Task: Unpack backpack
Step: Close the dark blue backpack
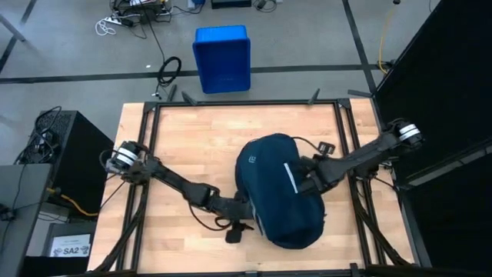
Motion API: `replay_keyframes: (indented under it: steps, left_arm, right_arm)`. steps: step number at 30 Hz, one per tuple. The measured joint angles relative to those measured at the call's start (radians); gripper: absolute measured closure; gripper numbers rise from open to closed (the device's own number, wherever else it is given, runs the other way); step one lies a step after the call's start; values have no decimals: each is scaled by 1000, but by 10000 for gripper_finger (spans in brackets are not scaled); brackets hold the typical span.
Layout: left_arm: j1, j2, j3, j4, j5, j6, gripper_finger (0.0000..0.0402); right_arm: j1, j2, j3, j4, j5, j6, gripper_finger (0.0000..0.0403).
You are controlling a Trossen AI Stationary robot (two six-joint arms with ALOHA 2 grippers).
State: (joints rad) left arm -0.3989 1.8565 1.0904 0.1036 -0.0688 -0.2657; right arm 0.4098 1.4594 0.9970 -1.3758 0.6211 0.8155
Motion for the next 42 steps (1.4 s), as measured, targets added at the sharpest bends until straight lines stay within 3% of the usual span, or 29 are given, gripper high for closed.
replay_keyframes:
  steps: [4, 9, 15, 17, 20, 26, 30, 36, 42]
  left_arm:
    - [-23, -85, 13, -180, -69, -16, 250]
    - [-79, -233, 14, -313, -225, -33, 250]
    - [-123, -322, 15, -410, -585, 3, 250]
    - [-111, -322, 15, -458, -626, 17, 250]
    - [-52, -320, -1, -515, -547, 33, 254]
    - [112, -343, -124, -469, -399, 53, 284]
    - [190, -424, -272, -256, -328, 87, 297]
    - [266, -519, -526, 270, -202, 124, 295]
    - [351, -490, -587, 322, -145, 106, 273]
  right_arm:
    - [112, -113, 0, -51, 7, 126, 380]
    - [259, -235, 1, 5, 94, 204, 379]
    - [358, -305, 1, 238, 230, 123, 378]
    - [368, -305, 1, 356, 240, 27, 376]
    - [362, -300, 1, 559, 234, -163, 375]
    - [353, -290, 1, 852, 157, -441, 378]
    - [353, -273, 1, 887, 144, -477, 376]
    - [327, -220, 0, 888, 145, -487, 378]
    - [260, -169, 0, 916, 143, -531, 375]
